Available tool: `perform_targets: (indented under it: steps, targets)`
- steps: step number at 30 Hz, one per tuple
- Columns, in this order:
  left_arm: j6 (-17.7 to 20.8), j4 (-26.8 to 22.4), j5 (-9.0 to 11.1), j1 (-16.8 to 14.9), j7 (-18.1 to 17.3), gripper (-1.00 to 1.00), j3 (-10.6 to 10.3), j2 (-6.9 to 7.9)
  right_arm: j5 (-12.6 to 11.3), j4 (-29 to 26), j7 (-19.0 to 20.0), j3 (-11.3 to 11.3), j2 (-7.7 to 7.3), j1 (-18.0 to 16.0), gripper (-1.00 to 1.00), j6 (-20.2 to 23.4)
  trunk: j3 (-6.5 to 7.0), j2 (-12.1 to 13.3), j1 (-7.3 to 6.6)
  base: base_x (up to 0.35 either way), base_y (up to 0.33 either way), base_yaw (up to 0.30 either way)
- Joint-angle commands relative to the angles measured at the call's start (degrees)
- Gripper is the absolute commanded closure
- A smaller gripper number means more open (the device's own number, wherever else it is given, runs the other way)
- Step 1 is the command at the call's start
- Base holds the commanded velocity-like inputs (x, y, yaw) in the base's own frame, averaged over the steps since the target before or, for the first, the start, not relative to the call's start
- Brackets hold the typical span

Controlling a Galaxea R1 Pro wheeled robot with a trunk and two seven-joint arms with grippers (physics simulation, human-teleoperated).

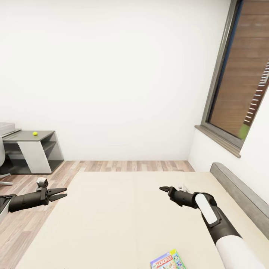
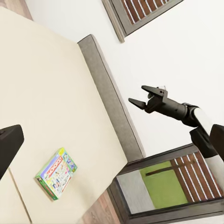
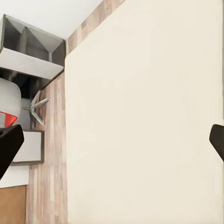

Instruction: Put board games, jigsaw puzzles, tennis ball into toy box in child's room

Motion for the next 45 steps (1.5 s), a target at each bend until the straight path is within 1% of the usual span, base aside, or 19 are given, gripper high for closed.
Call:
perform_targets:
  steps: [1,3,4,7,11,12,24,34,41,45]
  targets:
    - [0.61,0.0,-0.02,-0.03,-0.22,-1.0,0.02,0.02,0.76,0.4,0.43,-0.14,0.11,-0.22,-1.0,-0.07,-0.14,-0.11,0.03,0.0,0.0,0.0]
    - [0.61,0.0,-0.02,-0.03,-0.22,-1.0,0.03,0.03,1.55,0.92,0.37,-0.12,0.26,-0.47,-1.0,-0.7,-0.21,-0.11,0.03,0.0,0.0,0.0]
    - [0.61,0.0,-0.02,-0.03,-0.22,-1.0,0.03,0.03,1.55,0.92,0.37,-0.12,0.26,-0.47,-1.0,-0.7,-0.23,-0.11,0.03,0.0,0.0,0.0]
    - [0.61,0.0,-0.02,-0.03,-0.22,-1.0,0.05,0.03,3.05,1.3,0.33,0.05,0.48,-0.69,-1.0,-1.29,-0.29,-0.11,0.03,0.0,0.0,0.0]
    - [0.61,0.0,-0.02,-0.03,-0.22,-1.0,0.03,0.04,4.81,1.54,0.3,0.84,0.88,-0.78,-1.0,-1.74,-0.32,-0.11,0.03,0.0,0.0,0.0]
    - [0.61,0.0,-0.02,-0.03,-0.22,-1.0,0.02,0.02,5.52,1.69,0.29,1.5,1.11,-0.8,-1.0,-1.96,-0.33,-0.11,0.03,0.0,0.0,0.0]
    - [0.61,0.0,-0.02,-0.03,-0.22,-1.0,0.09,0.07,6.22,1.77,0.21,3.34,1.36,-0.83,-1.0,-2.41,-0.34,-0.11,0.03,0.0,0.0,0.0]
    - [0.61,0.0,-0.02,-0.03,-0.22,-1.0,0.18,0.08,6.4,1.88,0.2,6.3,1.36,-0.83,-1.0,-3.5,-0.34,-0.11,0.03,0.0,0.0,0.0]
    - [0.59,-0.02,-0.08,-0.03,-0.22,-1.0,0.19,0.13,6.32,2.2,0.11,7.55,1.35,-0.83,-1.0,-4.6,-0.34,-0.11,0.03,0.0,0.0,0.0]
    - [0.56,-0.08,-0.15,-0.03,-0.22,-1.0,0.2,0.32,6.39,2.74,-0.68,8.29,1.31,-0.83,-1.0,-4.96,-0.34,-0.11,0.03,0.0,0.0,0.0]
